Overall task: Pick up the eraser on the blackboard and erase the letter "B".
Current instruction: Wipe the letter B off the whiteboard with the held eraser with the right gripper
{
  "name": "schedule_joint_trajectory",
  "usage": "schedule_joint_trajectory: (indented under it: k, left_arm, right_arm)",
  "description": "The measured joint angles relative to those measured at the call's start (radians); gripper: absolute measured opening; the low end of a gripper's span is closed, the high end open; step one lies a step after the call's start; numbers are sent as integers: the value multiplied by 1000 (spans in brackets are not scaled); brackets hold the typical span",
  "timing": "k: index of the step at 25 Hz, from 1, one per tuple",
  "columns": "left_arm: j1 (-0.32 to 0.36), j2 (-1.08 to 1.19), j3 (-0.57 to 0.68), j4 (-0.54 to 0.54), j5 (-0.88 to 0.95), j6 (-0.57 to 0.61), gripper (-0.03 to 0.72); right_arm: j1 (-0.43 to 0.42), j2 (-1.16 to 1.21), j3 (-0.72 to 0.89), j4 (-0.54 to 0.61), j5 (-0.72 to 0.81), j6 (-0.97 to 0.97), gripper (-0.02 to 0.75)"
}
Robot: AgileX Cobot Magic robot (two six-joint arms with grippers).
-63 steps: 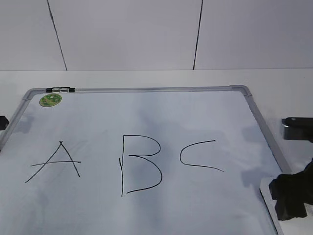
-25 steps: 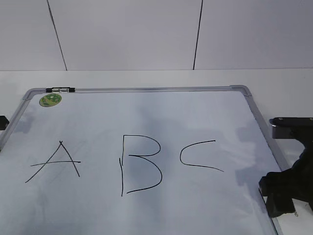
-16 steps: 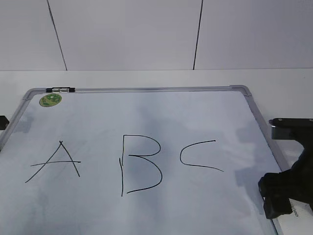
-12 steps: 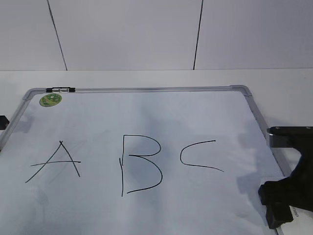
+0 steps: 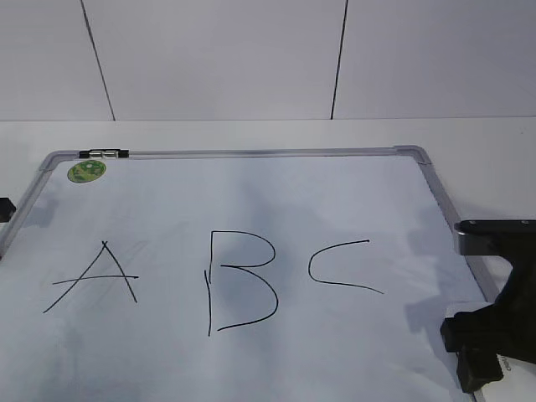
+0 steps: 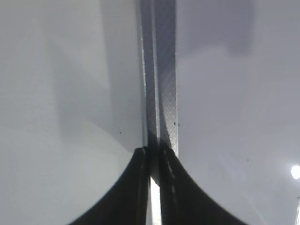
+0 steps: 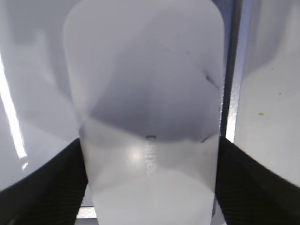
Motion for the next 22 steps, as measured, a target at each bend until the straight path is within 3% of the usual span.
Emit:
schedule_joint_trajectory:
  k: [22]
  left_arm:
    - [0, 0, 0, 0, 0, 0, 17]
  right_arm:
    - [0, 0, 0, -6, -5, -2, 525]
